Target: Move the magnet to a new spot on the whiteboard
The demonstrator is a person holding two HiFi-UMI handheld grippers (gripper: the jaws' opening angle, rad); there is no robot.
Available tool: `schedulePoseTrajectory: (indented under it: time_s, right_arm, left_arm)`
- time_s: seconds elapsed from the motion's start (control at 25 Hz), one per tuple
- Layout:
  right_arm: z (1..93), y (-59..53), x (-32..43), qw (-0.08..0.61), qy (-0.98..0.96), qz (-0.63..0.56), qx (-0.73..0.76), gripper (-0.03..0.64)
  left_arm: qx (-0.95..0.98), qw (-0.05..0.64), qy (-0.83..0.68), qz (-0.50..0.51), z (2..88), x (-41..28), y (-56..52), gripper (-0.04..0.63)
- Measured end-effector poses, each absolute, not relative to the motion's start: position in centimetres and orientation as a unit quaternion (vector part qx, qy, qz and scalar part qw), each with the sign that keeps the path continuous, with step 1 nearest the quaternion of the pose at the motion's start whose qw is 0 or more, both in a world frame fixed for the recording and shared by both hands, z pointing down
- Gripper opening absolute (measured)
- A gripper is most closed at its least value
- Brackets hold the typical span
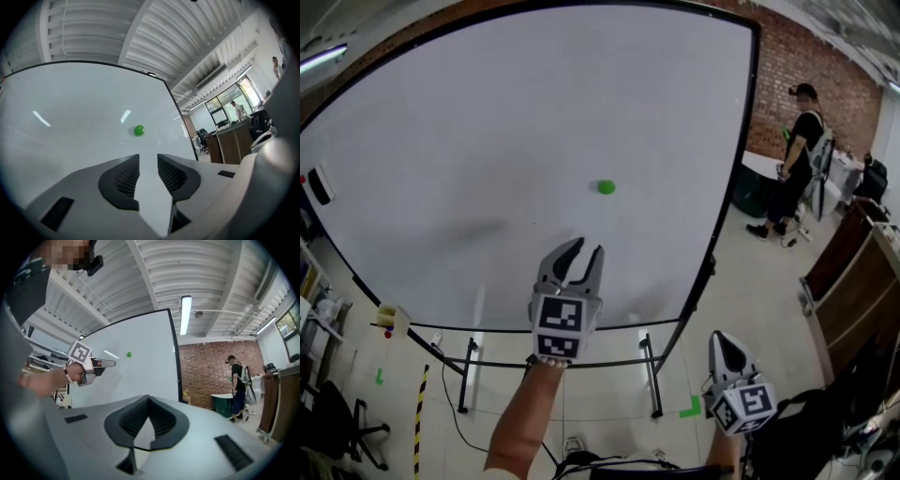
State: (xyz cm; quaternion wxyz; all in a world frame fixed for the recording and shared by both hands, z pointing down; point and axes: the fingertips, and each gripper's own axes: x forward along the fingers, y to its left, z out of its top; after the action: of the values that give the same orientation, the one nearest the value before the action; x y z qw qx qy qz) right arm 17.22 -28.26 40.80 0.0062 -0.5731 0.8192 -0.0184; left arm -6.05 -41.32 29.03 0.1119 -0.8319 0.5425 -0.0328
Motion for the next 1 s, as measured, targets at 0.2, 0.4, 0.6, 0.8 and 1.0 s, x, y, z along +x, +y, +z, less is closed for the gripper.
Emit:
schedulePoseTrajectory:
  time_s: [0.2, 0.4, 0.6, 0.8, 1.0]
  right_arm:
    - [40.3, -28.7, 18.5, 0.023, 0.819, -0.019, -0.573, 0.018]
    - [40.3, -29.2, 19.5, 0.033, 0.815, -0.02, -0.578, 0.018]
    - [40.2, -29.7, 20.3, 0.04, 0.811, -0.022, -0.583, 0.018]
    - [40.4, -30.1, 20.5, 0.042, 0.811, -0.025, -0.583, 0.018]
    - [41.0, -30.4, 20.9, 0.044, 0.81, -0.033, -0.584, 0.018]
  left_arm:
    - [-0.801, 0.176, 0.57, -0.051, 24.8, -4.6, -44.3, 0.189]
    - [-0.767, 0.237, 0.591, -0.083, 22.5, -3.7, -46.5, 0.196]
    - [-0.748, 0.263, 0.599, -0.111, 22.4, -2.6, -47.9, 0.195]
    - [-0.743, 0.259, 0.605, -0.119, 22.5, -2.6, -48.8, 0.168]
    - [-0.728, 0.275, 0.613, -0.134, 22.6, -2.6, -48.7, 0.147]
